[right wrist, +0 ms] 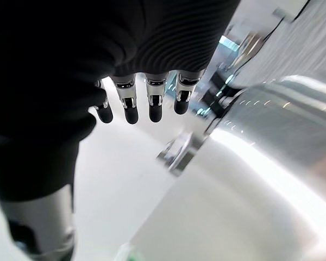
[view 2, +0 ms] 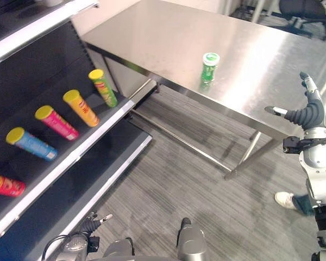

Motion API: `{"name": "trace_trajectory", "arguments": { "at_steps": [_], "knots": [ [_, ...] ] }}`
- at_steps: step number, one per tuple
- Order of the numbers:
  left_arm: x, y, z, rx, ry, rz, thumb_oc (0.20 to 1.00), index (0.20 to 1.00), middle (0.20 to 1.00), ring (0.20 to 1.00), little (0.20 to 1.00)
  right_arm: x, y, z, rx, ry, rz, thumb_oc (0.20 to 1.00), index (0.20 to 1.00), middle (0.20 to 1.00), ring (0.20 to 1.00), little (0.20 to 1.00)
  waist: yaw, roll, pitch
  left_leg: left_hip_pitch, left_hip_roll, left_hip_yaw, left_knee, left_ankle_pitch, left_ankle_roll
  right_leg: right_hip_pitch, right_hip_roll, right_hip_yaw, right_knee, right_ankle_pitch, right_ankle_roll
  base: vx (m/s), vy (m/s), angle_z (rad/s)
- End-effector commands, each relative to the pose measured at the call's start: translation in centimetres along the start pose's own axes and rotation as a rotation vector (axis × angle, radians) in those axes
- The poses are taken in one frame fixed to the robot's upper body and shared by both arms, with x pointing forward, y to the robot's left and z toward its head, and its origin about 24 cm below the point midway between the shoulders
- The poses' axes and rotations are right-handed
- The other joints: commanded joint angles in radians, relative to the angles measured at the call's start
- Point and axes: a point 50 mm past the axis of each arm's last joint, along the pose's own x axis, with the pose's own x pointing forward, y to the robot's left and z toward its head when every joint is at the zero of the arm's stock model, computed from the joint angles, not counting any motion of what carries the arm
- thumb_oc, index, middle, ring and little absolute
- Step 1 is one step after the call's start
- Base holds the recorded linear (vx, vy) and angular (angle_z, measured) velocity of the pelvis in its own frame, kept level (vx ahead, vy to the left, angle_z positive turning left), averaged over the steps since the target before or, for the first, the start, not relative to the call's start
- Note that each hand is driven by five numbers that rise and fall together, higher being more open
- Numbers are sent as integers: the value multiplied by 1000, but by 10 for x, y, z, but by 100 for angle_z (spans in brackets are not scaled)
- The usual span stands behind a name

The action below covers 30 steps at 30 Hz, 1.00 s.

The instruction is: Put the goods on the table back onto the shelves and tidy them up.

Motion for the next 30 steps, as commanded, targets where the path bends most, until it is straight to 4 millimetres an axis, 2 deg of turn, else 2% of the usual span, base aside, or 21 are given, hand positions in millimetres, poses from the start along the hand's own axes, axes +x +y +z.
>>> {"name": "trace_trajectory", "arguments": {
  "at_steps": [1, 2, 3, 4, 5, 8, 10, 12, 13, 14, 16, 17, 19, 22, 25, 26, 27, 30],
  "knots": [
    [-3, 25, 3, 38, -35, 30, 1000, 1000, 1000, 1000, 1000, 17, -5, 20, 40, -72, -28, 1000, 1000, 1000, 1000, 1000, 51, -87, -54, 5, 2, 128, 158, -66, 31, 43, -34, 103, -180, 31, 114, 209, -181, 40],
    [-4, 21, -6, 48, -4, 12, 1000, 1000, 1000, 1000, 1000, 18, -4, 13, 30, -35, -19, 1000, 1000, 1000, 1000, 1000, 69, -85, -59, -31, -65, 150, 81, -123, 29, 66, -39, 91, -190, 28, 121, 222, -131, 37],
    [-5, 20, -9, 66, 6, 8, 1000, 1000, 1000, 1000, 1000, 20, -3, 11, 20, -28, -13, 1000, 1000, 1000, 1000, 1000, 77, -82, -61, -48, -94, 161, 31, -140, 27, 74, -41, 84, -195, 25, 129, 284, -146, 36],
    [-6, 19, -12, 78, 14, 0, 1000, 1000, 1000, 1000, 1000, 21, -2, 10, 22, -22, -10, 1000, 1000, 1000, 1000, 1000, 85, -73, -65, -65, -115, 167, -20, -130, 24, 86, -35, 77, -203, 20, 133, 140, -45, 48],
    [-6, 19, -13, 78, 15, 0, 1000, 1000, 1000, 1000, 1000, 21, -1, 10, 22, -22, -9, 1000, 1000, 1000, 1000, 1000, 84, -73, -65, -62, -116, 167, -24, -129, 24, 87, -37, 76, -204, 20, 134, 123, -28, 44],
    [-7, 20, -12, 87, 6, 3, 1000, 1000, 1000, 1000, 1000, 31, 7, 8, 42, 2, -10, 1000, 1000, 1000, 1000, 1000, 119, -44, -65, -137, -169, 142, -131, -37, -9, 132, -5, 70, -233, 8, 134, 201, -6, 20],
    [-8, 18, -18, 71, 26, -1, 1000, 1000, 1000, 1000, 1000, 34, 19, 5, 62, 28, 5, 1000, 1000, 1000, 1000, 1000, 123, -18, -74, -70, -167, 134, -219, -36, 10, 147, 8, 73, -221, -8, 141, 326, 107, -13],
    [-9, 15, -21, 59, 35, -3, 1000, 1000, 1000, 1000, 1000, 37, 26, -3, 57, 79, 11, 1000, 1000, 1000, 1000, 1000, 124, -8, -92, -27, -180, 136, -243, -50, 31, 167, -26, 72, -193, -25, 160, 312, 133, -25],
    [-9, 15, -21, 59, 35, -3, 1000, 1000, 1000, 1000, 1000, 37, 26, -3, 57, 79, 11, 1000, 1000, 1000, 1000, 1000, 124, -8, -92, -26, -180, 136, -243, -50, 31, 167, -26, 72, -192, -25, 160, 271, 157, -19],
    [-8, 14, -20, 64, 37, -8, 1000, 1000, 1000, 1000, 1000, 38, 31, -9, 40, 116, 23, 1000, 1000, 1000, 1000, 1000, 121, -5, -100, 10, -198, 139, -255, -73, 53, 163, -68, 68, -109, -15, 180, 224, 154, -6],
    [-8, 14, -19, 70, 34, -8, 1000, 1000, 1000, 1000, 1000, 40, 33, -7, 32, 115, 29, 1000, 1000, 1000, 1000, 1000, 118, -3, -95, 24, -205, 137, -257, -78, 61, 149, -85, 75, -55, -5, 183, 192, 126, 11],
    [-8, 13, -17, 84, 24, -12, 1000, 1000, 1000, 1000, 1000, 39, 34, -8, 19, 117, 29, 1000, 1000, 1000, 1000, 1000, 107, -5, -89, 49, -220, 128, -265, -90, 71, 131, -115, 83, 8, 52, 194, 162, 62, 25],
    [-6, 16, -10, 83, -4, -8, 1000, 1000, 1000, 1000, 1000, 41, 30, -7, -20, 112, 17, 1000, 1000, 1000, 1000, 1000, 99, -1, -80, 66, -217, 115, -279, -100, 75, 96, -130, 91, 23, 83, 187, 136, 19, 29],
    [-5, 18, -4, 88, -26, -6, 1000, 1000, 1000, 1000, 1000, 45, 22, -2, -31, 96, -8, 1000, 1000, 1000, 1000, 1000, 87, 12, -72, 71, -206, 105, -289, -106, 72, 28, -122, 98, -21, 82, 183, 47, -32, 23],
    [-3, 21, 2, 90, -40, 2, 1000, 1000, 1000, 1000, 1000, 48, 13, 2, -56, 77, -57, 1000, 1000, 1000, 1000, 1000, 62, 12, -51, 92, -206, 86, -282, -133, 69, -62, -95, 123, -140, 118, 209, 124, -98, 7],
    [-3, 23, 4, 87, -48, 13, 1000, 1000, 1000, 1000, 1000, 48, 11, 9, -63, 44, -84, 1000, 1000, 1000, 1000, 1000, 52, 2, -35, 101, -213, 79, -258, -155, 67, -86, -88, 134, -201, 140, 222, 140, -103, 10],
    [-3, 23, 4, 88, -48, 13, 1000, 1000, 1000, 1000, 1000, 48, 11, 9, -64, 44, -84, 1000, 1000, 1000, 1000, 1000, 52, 3, -34, 102, -212, 79, -257, -156, 67, -85, -87, 133, -202, 141, 222, 157, -126, 22],
    [-3, 22, 5, 73, -58, 23, 1000, 1000, 1000, 1000, 1000, 45, -2, 28, -124, -60, -144, 1000, 1000, 1000, 1000, 1000, 32, -14, -29, 129, -202, 66, -237, -200, 62, -104, -75, 161, -251, 170, 232, 210, -162, 4]
  ]
}}
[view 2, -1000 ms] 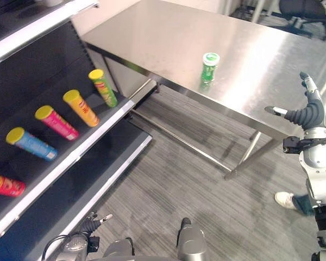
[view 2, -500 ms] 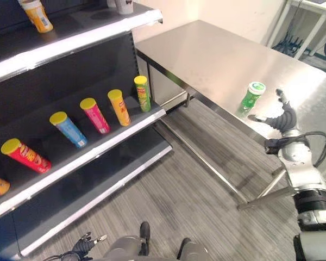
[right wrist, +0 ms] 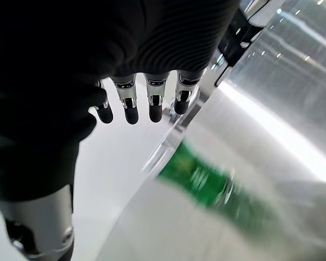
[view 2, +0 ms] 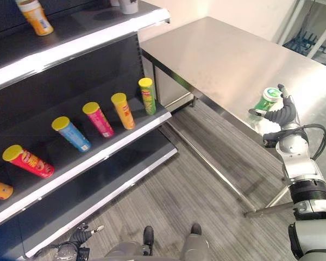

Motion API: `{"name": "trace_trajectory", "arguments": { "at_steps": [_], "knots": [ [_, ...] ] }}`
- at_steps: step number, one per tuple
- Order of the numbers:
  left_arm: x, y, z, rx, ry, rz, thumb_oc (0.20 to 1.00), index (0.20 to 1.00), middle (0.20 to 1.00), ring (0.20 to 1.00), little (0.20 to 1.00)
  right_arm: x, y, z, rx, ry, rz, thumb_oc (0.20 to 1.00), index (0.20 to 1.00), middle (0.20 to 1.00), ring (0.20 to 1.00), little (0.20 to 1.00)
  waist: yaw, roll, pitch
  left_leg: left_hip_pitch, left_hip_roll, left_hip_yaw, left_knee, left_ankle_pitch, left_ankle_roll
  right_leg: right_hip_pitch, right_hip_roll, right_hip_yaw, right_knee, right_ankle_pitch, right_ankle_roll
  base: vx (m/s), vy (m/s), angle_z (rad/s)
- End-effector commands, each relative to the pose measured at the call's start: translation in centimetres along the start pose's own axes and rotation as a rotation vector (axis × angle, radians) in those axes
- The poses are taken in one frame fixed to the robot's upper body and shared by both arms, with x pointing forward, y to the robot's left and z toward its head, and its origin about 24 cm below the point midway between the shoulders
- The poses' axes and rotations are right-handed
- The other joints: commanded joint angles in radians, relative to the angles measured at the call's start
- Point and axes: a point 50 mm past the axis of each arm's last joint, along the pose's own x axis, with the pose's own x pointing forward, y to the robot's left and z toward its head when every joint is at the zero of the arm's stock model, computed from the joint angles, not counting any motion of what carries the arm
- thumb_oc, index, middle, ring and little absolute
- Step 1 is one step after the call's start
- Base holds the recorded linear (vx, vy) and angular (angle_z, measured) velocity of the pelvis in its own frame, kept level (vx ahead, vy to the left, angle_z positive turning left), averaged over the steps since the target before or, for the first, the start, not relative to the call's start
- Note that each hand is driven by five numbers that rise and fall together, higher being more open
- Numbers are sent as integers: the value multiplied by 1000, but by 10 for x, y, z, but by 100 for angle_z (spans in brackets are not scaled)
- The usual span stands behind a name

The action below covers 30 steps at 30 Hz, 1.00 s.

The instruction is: Put the goods on the table back onto the shelves and tidy them up.

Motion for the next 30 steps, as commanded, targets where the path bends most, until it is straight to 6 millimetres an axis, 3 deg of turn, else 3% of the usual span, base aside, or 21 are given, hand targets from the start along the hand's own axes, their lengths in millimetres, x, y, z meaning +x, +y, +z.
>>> {"name": "trace_trajectory", "arguments": {
  "at_steps": [1, 4, 7, 8, 9, 11, 13, 16, 23, 25, 30],
  "knots": [
    [2, 11, 20, 5, -97, 37, 1000, 1000, 1000, 1000, 1000, 10, -40, 52, -50, -229, -159, 1000, 1000, 1000, 1000, 1000, -8, -51, 20, 54, -20, -19, 136, -215, -71, -119, -13, 49, -17, 6, 56, 153, -112, -15],
    [3, 12, 26, 8, -113, 38, 1000, 1000, 1000, 1000, 1000, -2, -54, 47, -44, -247, -177, 1000, 1000, 1000, 1000, 1000, -38, -61, 18, 95, 15, -44, 154, -255, -92, -152, -9, 96, 9, -4, 58, 294, -236, -9],
    [4, 11, 29, 21, -121, 25, 1000, 1000, 1000, 1000, 1000, -9, -52, 45, -27, -253, -126, 1000, 1000, 1000, 1000, 1000, -46, -70, 12, 104, 33, -52, 177, -271, -107, -125, -11, 97, 22, -7, 44, 213, -225, 11],
    [4, 11, 30, 15, -123, 25, 1000, 1000, 1000, 1000, 1000, -12, -48, 43, -24, -258, -102, 1000, 1000, 1000, 1000, 1000, -56, -65, 2, 106, 53, -55, 186, -265, -116, -120, -7, 100, 37, -10, 37, 188, -239, 23],
    [4, 9, 33, 21, -138, 10, 1000, 1000, 1000, 1000, 1000, -19, -45, 40, -22, -256, -52, 1000, 1000, 1000, 1000, 1000, -72, -57, -8, 105, 85, -57, 196, -227, -134, -112, 3, 95, 50, -21, 26, 225, -303, 47],
    [4, 7, 36, 31, -149, 2, 1000, 1000, 1000, 1000, 1000, -19, -45, 36, -28, -240, -45, 1000, 1000, 1000, 1000, 1000, -78, -55, -11, 95, 100, -54, 212, -201, -143, -100, 5, 84, 46, -27, 17, 105, -171, 60],
    [5, 2, 45, 50, -179, -18, 1000, 1000, 1000, 1000, 1000, -18, -39, 28, -87, -201, 0, 1000, 1000, 1000, 1000, 1000, -92, -40, -16, 84, 126, 1, 219, -165, -150, -71, 5, 60, 40, -55, 6, 103, -109, 44],
    [5, -2, 43, 62, -172, -28, 1000, 1000, 1000, 1000, 1000, -15, -30, 26, -90, -181, 20, 1000, 1000, 1000, 1000, 1000, -101, -10, -25, 92, 126, 4, 194, -149, -160, -73, 5, 64, 46, -64, 7, 87, -14, 32],
    [5, -2, 43, 61, -172, -27, 1000, 1000, 1000, 1000, 1000, -15, -30, 26, -90, -182, 20, 1000, 1000, 1000, 1000, 1000, -102, -9, -25, 92, 126, 4, 194, -149, -160, -73, 5, 64, 46, -65, 7, 7, 2, 16],
    [4, -2, 40, 76, -166, -29, 1000, 1000, 1000, 1000, 1000, -11, -23, 25, -59, -167, 22, 1000, 1000, 1000, 1000, 1000, -105, 8, -26, 83, 119, -5, 190, -123, -170, -77, -1, 66, 41, -64, 9, 18, 29, 15],
    [4, -1, 37, 75, -154, -24, 1000, 1000, 1000, 1000, 1000, -9, -20, 22, -23, -144, 17, 1000, 1000, 1000, 1000, 1000, -106, 14, -29, 86, 116, -1, 177, -135, -166, -76, -2, 70, 35, -65, 8, 13, 6, 3]
  ]
}}
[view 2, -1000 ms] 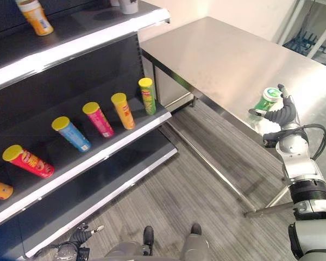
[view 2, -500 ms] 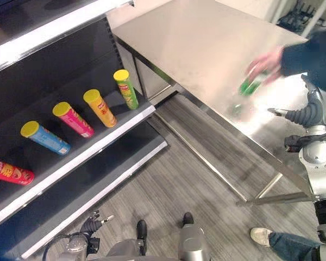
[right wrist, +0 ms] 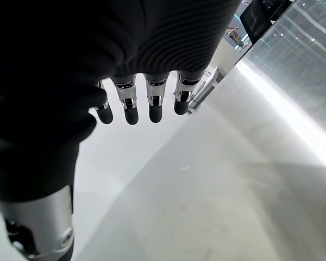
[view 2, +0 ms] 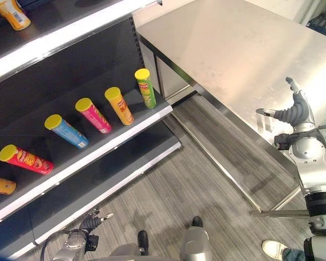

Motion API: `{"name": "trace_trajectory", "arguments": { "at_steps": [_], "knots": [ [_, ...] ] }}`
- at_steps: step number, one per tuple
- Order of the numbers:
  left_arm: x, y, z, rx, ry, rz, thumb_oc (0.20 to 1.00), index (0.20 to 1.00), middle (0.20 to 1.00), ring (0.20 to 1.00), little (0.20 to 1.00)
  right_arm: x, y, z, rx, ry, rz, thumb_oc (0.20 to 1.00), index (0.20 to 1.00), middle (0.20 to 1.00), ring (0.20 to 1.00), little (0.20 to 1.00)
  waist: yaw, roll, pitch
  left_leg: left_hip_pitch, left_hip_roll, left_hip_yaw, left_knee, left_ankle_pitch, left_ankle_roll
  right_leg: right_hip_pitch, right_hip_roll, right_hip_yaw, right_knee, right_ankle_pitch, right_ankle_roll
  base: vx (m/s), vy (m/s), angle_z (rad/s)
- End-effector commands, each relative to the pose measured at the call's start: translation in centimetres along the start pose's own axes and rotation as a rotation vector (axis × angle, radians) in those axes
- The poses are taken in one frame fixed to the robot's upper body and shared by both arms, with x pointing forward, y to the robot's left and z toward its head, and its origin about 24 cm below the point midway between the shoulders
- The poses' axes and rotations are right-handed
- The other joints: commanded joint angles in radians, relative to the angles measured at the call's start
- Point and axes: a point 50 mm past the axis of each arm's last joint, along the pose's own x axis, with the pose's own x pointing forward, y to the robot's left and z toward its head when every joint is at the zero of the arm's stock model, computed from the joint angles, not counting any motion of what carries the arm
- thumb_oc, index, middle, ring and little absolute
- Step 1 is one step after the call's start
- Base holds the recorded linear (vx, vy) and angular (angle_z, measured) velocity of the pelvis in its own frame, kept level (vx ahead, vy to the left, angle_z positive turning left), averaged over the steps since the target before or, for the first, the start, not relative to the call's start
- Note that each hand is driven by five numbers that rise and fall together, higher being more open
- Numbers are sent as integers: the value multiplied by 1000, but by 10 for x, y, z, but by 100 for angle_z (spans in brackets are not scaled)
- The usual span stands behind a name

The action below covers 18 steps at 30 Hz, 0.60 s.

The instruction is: Put the goods on the table back onto the shelves and tidy them up.

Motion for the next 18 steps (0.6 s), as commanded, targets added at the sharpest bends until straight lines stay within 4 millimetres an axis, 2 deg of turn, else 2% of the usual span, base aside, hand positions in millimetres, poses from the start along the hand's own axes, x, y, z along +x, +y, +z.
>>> {"name": "trace_trajectory", "arguments": {
  "at_steps": [1, 4, 7, 8, 10, 11, 13, 14, 15, 17, 18],
  "knots": [
    [0, 13, 5, 48, -38, 31, 1000, 1000, 1000, 1000, 1000, 7, 0, 12, 37, -50, -26, 1000, 1000, 1000, 1000, 1000, 7, -42, -57, 58, 23, -3, 120, -66, -53, -38, -1, 64, -136, 75, 67, 38, 24, -6],
    [-4, 15, -13, 34, 32, 50, 1000, 1000, 1000, 1000, 1000, 10, 9, 9, 109, -21, -12, 1000, 1000, 1000, 1000, 1000, 5, -33, -59, 76, 22, 16, 100, -74, -50, -35, -3, 75, -136, 75, 65, 36, 40, -13],
    [-6, 12, -23, 33, 71, 54, 1000, 1000, 1000, 1000, 1000, 11, 10, 13, 105, -37, -13, 1000, 1000, 1000, 1000, 1000, 3, -38, -57, 91, 27, 32, 88, -86, -45, -29, -3, 81, -140, 76, 66, 2, 56, -20],
    [-5, 14, -19, 11, 60, 79, 1000, 1000, 1000, 1000, 1000, -2, -10, 21, 74, -115, -88, 1000, 1000, 1000, 1000, 1000, -18, -45, -48, 93, 29, 32, 81, -101, -41, -39, -4, 89, -139, 78, 72, -62, 92, -14],
    [-3, 15, -14, 8, 49, 93, 1000, 1000, 1000, 1000, 1000, -21, -28, 24, 73, -167, -170, 1000, 1000, 1000, 1000, 1000, -33, -60, -38, 88, 19, 29, 86, -139, -26, -58, -6, 104, -132, 87, 80, -82, 96, -2],
    [-3, 15, -14, 12, 48, 92, 1000, 1000, 1000, 1000, 1000, -22, -28, 23, 72, -163, -172, 1000, 1000, 1000, 1000, 1000, -28, -61, -39, 86, 19, 31, 89, -141, -25, -59, -6, 105, -131, 87, 80, -64, 72, -6],
    [-2, 18, -11, 10, 47, 105, 1000, 1000, 1000, 1000, 1000, -37, -42, 24, 82, -189, -245, 1000, 1000, 1000, 1000, 1000, -52, -79, -28, 84, -1, 35, 99, -180, -8, -84, -6, 134, -126, 109, 93, -66, 106, -26],
    [-2, 18, -11, 12, 46, 104, 1000, 1000, 1000, 1000, 1000, -38, -42, 24, 82, -187, -246, 1000, 1000, 1000, 1000, 1000, -48, -80, -29, 84, -2, 37, 100, -181, -7, -85, -7, 136, -125, 109, 94, -95, 179, -25],
    [-1, 20, -8, 21, 37, 112, 1000, 1000, 1000, 1000, 1000, -45, -50, 20, 83, -185, -298, 1000, 1000, 1000, 1000, 1000, -65, -95, -22, 86, -14, 51, 104, -206, 3, -99, -8, 153, -132, 131, 110, -77, 150, -22],
    [-1, 22, -7, 24, 31, 117, 1000, 1000, 1000, 1000, 1000, -50, -54, 18, 89, -180, -323, 1000, 1000, 1000, 1000, 1000, -67, -106, -17, 84, -23, 64, 114, -218, 10, -108, -8, 166, -139, 143, 119, -89, 147, -44],
    [0, 27, -3, 28, 18, 123, 1000, 1000, 1000, 1000, 1000, -54, -60, 12, 90, -163, -353, 1000, 1000, 1000, 1000, 1000, -79, -124, -6, 76, -32, 88, 129, -232, 19, -121, -8, 177, -154, 161, 134, -116, 126, -54]
  ]
}}
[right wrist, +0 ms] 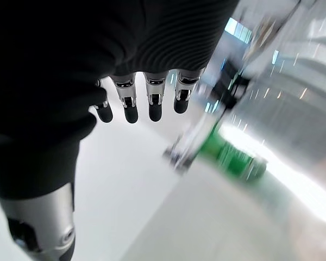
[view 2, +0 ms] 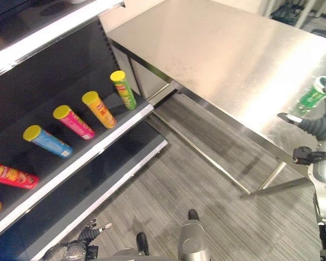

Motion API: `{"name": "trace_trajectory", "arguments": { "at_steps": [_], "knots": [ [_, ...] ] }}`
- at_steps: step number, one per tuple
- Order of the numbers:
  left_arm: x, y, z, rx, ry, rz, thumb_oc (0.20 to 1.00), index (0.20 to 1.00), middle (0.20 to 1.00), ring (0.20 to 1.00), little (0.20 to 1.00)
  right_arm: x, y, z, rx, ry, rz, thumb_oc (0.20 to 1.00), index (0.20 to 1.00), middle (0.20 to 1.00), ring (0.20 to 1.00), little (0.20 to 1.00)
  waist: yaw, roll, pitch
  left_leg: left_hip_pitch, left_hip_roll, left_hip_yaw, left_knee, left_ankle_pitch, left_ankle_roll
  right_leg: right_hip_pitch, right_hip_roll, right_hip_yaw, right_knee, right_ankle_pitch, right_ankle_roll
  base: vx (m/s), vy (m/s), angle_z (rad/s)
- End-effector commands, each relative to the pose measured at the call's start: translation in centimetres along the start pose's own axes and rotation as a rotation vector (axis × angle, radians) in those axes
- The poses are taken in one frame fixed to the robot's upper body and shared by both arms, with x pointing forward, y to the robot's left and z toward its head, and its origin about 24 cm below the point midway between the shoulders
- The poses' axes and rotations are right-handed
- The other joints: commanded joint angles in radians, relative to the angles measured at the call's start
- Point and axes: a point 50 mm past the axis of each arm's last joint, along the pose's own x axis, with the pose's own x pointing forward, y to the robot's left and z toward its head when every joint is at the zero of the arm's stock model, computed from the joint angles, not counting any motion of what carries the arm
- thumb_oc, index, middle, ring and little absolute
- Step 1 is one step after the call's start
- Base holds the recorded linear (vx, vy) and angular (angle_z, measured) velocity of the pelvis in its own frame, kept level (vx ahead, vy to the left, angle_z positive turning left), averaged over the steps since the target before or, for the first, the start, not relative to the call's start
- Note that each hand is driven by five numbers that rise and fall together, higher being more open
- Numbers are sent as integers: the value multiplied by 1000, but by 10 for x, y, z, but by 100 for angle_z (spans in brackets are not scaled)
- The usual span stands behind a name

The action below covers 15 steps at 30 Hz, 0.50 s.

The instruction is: Put the goods on the table back onto the shelves and tidy them up.

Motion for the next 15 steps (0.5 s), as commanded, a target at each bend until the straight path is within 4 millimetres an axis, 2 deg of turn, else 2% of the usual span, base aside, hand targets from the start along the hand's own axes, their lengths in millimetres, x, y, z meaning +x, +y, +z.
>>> {"name": "trace_trajectory", "arguments": {
  "at_steps": [1, 3, 5, 7, 8, 9, 10, 11, 12, 13, 15],
  "knots": [
    [6, 29, 22, 56, -76, 77, 1000, 1000, 1000, 1000, 1000, 5, -19, 20, 37, -121, -125, 1000, 1000, 1000, 1000, 1000, -6, -78, 4, 50, -17, -15, 170, -238, 8, -31, -20, 46, -192, 134, 120, -213, 187, -60],
    [8, 40, 29, 66, -85, 105, 1000, 1000, 1000, 1000, 1000, 8, -20, 15, 25, -98, -127, 1000, 1000, 1000, 1000, 1000, -2, -103, 25, 44, -12, 41, 177, -237, 13, -57, -16, 13, -183, 139, 120, -187, 109, -64],
    [9, 48, 32, 60, -84, 129, 1000, 1000, 1000, 1000, 1000, 10, -20, 14, 16, -95, -126, 1000, 1000, 1000, 1000, 1000, 15, -112, 46, 38, 6, 83, 205, -237, 15, -59, -31, -71, -141, 114, 120, -132, 35, -66],
    [9, 49, 33, 60, -85, 130, 1000, 1000, 1000, 1000, 1000, 10, -20, 14, 17, -95, -127, 1000, 1000, 1000, 1000, 1000, 14, -116, 45, 36, 1, 82, 204, -233, 16, -62, -35, -70, -142, 117, 120, -103, -12, -59],
    [9, 52, 35, 55, -91, 141, 1000, 1000, 1000, 1000, 1000, 11, -20, 12, 29, -84, -133, 1000, 1000, 1000, 1000, 1000, 37, -122, 53, 18, 18, 108, 226, -223, 18, -33, -74, -156, -103, 84, 105, -185, -60, -40],
    [9, 54, 36, 55, -94, 148, 1000, 1000, 1000, 1000, 1000, 13, -19, 11, 30, -79, -136, 1000, 1000, 1000, 1000, 1000, 51, -118, 55, 8, 33, 117, 236, -220, 19, -18, -92, -186, -73, 67, 93, -193, -61, -40],
    [9, 55, 36, 54, -95, 149, 1000, 1000, 1000, 1000, 1000, 13, -19, 12, 31, -79, -136, 1000, 1000, 1000, 1000, 1000, 48, -121, 53, 3, 30, 115, 235, -216, 20, -21, -95, -186, -74, 70, 92, -226, -121, -49],
    [8, 61, 36, 49, -95, 175, 1000, 1000, 1000, 1000, 1000, 18, -17, 12, 55, -75, -141, 1000, 1000, 1000, 1000, 1000, 72, -118, 51, -25, 66, 133, 256, -207, 19, 25, -142, -204, -20, 54, 77, -160, -92, -40],
    [8, 61, 36, 48, -95, 176, 1000, 1000, 1000, 1000, 1000, 18, -17, 12, 55, -75, -141, 1000, 1000, 1000, 1000, 1000, 72, -118, 50, -26, 65, 133, 256, -206, 19, 24, -142, -204, -20, 55, 77, -221, -148, -21],
    [8, 63, 35, 37, -93, 188, 1000, 1000, 1000, 1000, 1000, 20, -15, 13, 60, -72, -135, 1000, 1000, 1000, 1000, 1000, 86, -115, 49, -36, 88, 146, 268, -204, 19, 50, -170, -200, 18, 60, 77, -78, -56, -7],
    [8, 64, 35, 36, -93, 189, 1000, 1000, 1000, 1000, 1000, 21, -15, 13, 61, -73, -135, 1000, 1000, 1000, 1000, 1000, 85, -117, 48, -39, 86, 147, 267, -201, 20, 46, -171, -198, 17, 63, 76, -42, -28, -14]
  ]
}}
